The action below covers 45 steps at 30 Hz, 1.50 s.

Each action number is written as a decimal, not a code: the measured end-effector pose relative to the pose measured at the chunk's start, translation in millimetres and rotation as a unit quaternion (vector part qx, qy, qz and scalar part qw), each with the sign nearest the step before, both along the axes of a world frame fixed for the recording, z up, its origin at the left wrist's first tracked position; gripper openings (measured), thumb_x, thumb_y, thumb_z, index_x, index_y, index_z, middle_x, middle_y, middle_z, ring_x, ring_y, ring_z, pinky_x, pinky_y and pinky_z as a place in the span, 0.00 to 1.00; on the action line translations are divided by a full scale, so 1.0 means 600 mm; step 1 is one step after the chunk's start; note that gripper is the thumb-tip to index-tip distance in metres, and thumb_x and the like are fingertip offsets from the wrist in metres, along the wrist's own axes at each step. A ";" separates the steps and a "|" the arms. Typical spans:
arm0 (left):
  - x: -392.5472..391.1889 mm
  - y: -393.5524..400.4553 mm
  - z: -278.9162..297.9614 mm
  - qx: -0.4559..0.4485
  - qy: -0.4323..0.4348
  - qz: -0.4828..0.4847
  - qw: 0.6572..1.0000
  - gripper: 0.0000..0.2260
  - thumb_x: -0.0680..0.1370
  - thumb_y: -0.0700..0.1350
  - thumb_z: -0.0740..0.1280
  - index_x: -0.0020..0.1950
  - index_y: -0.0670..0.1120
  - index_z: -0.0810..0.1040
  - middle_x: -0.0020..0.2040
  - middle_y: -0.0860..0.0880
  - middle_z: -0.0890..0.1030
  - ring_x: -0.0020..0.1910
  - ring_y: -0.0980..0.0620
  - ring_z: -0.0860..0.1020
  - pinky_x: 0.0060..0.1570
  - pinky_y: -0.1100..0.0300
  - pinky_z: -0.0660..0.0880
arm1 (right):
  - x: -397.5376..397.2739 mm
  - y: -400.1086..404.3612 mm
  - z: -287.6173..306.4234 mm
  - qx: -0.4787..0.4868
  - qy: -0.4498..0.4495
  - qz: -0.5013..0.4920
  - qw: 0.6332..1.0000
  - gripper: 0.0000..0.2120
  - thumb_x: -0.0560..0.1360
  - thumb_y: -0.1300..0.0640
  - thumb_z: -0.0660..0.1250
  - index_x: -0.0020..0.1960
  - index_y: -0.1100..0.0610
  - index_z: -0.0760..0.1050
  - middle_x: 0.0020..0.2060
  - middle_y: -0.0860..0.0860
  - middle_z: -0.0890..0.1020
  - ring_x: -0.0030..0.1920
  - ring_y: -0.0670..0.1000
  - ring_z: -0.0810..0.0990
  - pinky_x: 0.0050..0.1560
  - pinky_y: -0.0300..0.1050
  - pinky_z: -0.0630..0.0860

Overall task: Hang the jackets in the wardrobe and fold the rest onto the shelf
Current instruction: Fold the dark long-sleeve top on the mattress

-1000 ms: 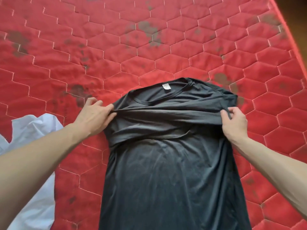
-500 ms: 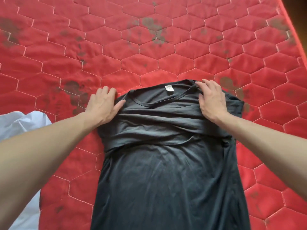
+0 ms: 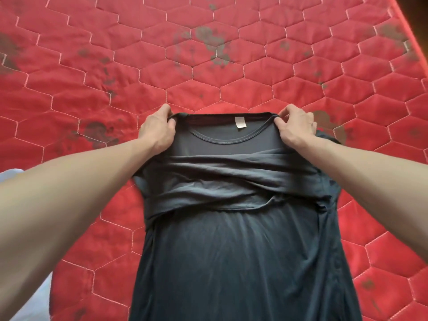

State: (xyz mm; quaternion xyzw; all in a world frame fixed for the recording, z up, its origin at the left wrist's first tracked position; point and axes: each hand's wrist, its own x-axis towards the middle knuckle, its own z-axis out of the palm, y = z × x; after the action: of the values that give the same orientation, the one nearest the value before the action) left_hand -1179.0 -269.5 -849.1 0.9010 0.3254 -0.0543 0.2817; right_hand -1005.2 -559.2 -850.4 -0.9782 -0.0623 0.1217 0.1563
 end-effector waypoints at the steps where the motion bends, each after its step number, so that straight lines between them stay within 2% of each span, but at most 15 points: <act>1: 0.006 0.000 -0.001 -0.004 0.008 0.005 1.000 0.06 0.84 0.48 0.60 0.56 0.47 0.72 0.58 0.38 0.82 0.59 0.33 0.77 0.59 0.44 0.74 | -0.004 0.000 -0.001 -0.001 -0.007 0.003 1.000 0.10 0.81 0.48 0.66 0.59 0.51 0.78 0.61 0.55 0.81 0.67 0.61 0.71 0.65 0.55 0.66; 4: 0.014 -0.004 -0.006 -0.002 0.039 0.021 0.999 0.08 0.84 0.50 0.62 0.56 0.47 0.74 0.60 0.39 0.81 0.61 0.35 0.77 0.61 0.45 0.73 | -0.031 -0.011 0.000 0.007 -0.042 0.030 0.999 0.16 0.82 0.48 0.66 0.67 0.53 0.74 0.64 0.58 0.76 0.67 0.62 0.70 0.65 0.58 0.67; 6: 0.002 -0.022 -0.007 0.040 0.032 0.029 0.998 0.12 0.84 0.52 0.61 0.61 0.46 0.74 0.62 0.39 0.79 0.63 0.35 0.75 0.63 0.44 0.71 | -0.067 -0.027 0.000 0.030 -0.093 0.072 0.993 0.17 0.83 0.51 0.63 0.70 0.55 0.72 0.65 0.57 0.75 0.66 0.61 0.71 0.64 0.59 0.69; 9: -0.046 -0.080 -0.003 0.180 -0.045 -0.010 0.983 0.16 0.85 0.51 0.60 0.70 0.45 0.70 0.65 0.40 0.73 0.65 0.38 0.70 0.65 0.41 0.67 | -0.142 -0.065 0.001 0.095 -0.154 0.150 0.972 0.15 0.83 0.57 0.62 0.68 0.57 0.75 0.67 0.54 0.76 0.67 0.57 0.73 0.67 0.56 0.71; 12: -0.122 -0.150 -0.014 0.202 -0.127 -0.126 0.963 0.18 0.83 0.48 0.62 0.72 0.43 0.70 0.70 0.41 0.72 0.69 0.39 0.70 0.69 0.42 0.68 | -0.223 -0.118 -0.019 0.166 -0.156 0.214 0.950 0.13 0.83 0.63 0.64 0.67 0.60 0.79 0.69 0.54 0.78 0.71 0.54 0.75 0.72 0.51 0.70; 14: -0.188 -0.192 -0.042 0.207 -0.121 -0.205 0.949 0.22 0.84 0.49 0.62 0.76 0.42 0.70 0.76 0.40 0.70 0.75 0.39 0.68 0.74 0.42 0.65 | -0.273 -0.160 -0.043 0.141 -0.149 0.255 0.945 0.16 0.84 0.61 0.63 0.70 0.61 0.78 0.73 0.56 0.76 0.75 0.56 0.73 0.75 0.55 0.69; 16: -0.253 -0.216 -0.070 0.226 -0.072 -0.258 0.936 0.27 0.84 0.53 0.58 0.82 0.44 0.64 0.83 0.42 0.62 0.82 0.41 0.61 0.79 0.41 0.59 | -0.303 -0.196 -0.062 0.065 -0.126 0.269 0.953 0.22 0.85 0.53 0.60 0.78 0.56 0.71 0.78 0.55 0.69 0.80 0.56 0.65 0.78 0.59 0.64; 19: -0.315 -0.221 -0.096 0.220 -0.029 -0.233 0.947 0.29 0.84 0.56 0.54 0.85 0.49 0.57 0.85 0.44 0.56 0.84 0.43 0.54 0.81 0.40 0.53 | -0.309 -0.218 -0.070 -0.019 -0.098 0.235 0.967 0.28 0.85 0.44 0.54 0.83 0.48 0.58 0.83 0.50 0.58 0.84 0.53 0.52 0.81 0.57 0.53; 22: -0.337 -0.229 -0.091 0.213 0.003 -0.180 0.960 0.30 0.84 0.55 0.53 0.86 0.49 0.55 0.86 0.45 0.53 0.85 0.45 0.51 0.81 0.39 0.53 | -0.319 -0.215 -0.070 -0.049 -0.092 0.211 0.972 0.30 0.85 0.42 0.52 0.85 0.47 0.52 0.84 0.50 0.53 0.84 0.53 0.48 0.82 0.59 0.51; 25: -0.374 -0.262 -0.079 0.207 0.017 -0.181 0.961 0.30 0.84 0.56 0.54 0.86 0.49 0.55 0.86 0.45 0.51 0.85 0.44 0.49 0.81 0.38 0.53 | -0.372 -0.226 -0.066 -0.050 -0.111 0.213 0.969 0.30 0.84 0.43 0.54 0.85 0.49 0.54 0.84 0.51 0.53 0.84 0.54 0.49 0.81 0.61 0.54; 32: -0.583 -0.386 -0.086 0.177 0.011 -0.304 0.936 0.32 0.84 0.58 0.56 0.86 0.50 0.54 0.86 0.44 0.51 0.85 0.41 0.52 0.79 0.37 0.55 | -0.591 -0.356 -0.078 -0.053 -0.088 0.354 0.930 0.30 0.85 0.42 0.54 0.84 0.49 0.54 0.84 0.50 0.54 0.84 0.55 0.53 0.80 0.61 0.57; 36: -0.695 -0.413 -0.088 0.171 0.038 -0.311 0.934 0.32 0.83 0.59 0.57 0.86 0.51 0.54 0.86 0.44 0.53 0.84 0.39 0.54 0.79 0.36 0.54 | -0.651 -0.481 -0.073 -0.094 -0.049 0.242 0.964 0.30 0.85 0.39 0.47 0.84 0.48 0.54 0.84 0.49 0.54 0.84 0.55 0.53 0.81 0.58 0.54; 39: -0.719 -0.408 -0.077 0.163 0.055 -0.332 0.927 0.33 0.83 0.60 0.57 0.86 0.52 0.55 0.86 0.43 0.53 0.84 0.38 0.53 0.79 0.36 0.54 | -0.668 -0.509 -0.063 -0.136 -0.034 0.160 0.977 0.33 0.83 0.40 0.50 0.84 0.52 0.55 0.84 0.52 0.53 0.84 0.56 0.51 0.80 0.62 0.56; 41: -0.726 -0.402 -0.064 0.152 0.059 -0.358 0.919 0.34 0.82 0.62 0.58 0.86 0.51 0.55 0.86 0.42 0.53 0.84 0.38 0.52 0.78 0.35 0.55 | -0.673 -0.512 -0.054 -0.143 -0.032 0.172 0.974 0.34 0.82 0.41 0.52 0.84 0.53 0.54 0.84 0.54 0.53 0.84 0.57 0.51 0.80 0.62 0.56; 45: -0.761 -0.386 -0.041 0.119 0.047 -0.441 0.888 0.40 0.79 0.67 0.63 0.85 0.51 0.56 0.86 0.43 0.54 0.84 0.40 0.53 0.78 0.34 0.54 | -0.702 -0.555 -0.048 -0.153 -0.050 0.286 0.945 0.34 0.83 0.40 0.53 0.85 0.53 0.53 0.84 0.55 0.53 0.84 0.57 0.53 0.79 0.64 0.58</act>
State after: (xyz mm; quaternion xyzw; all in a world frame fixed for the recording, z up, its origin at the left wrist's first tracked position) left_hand -1635.9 -501.1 -873.9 0.9749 -0.0886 -0.1760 0.1035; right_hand -1426.2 -891.9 -879.1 -0.9364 -0.3273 0.1205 -0.0397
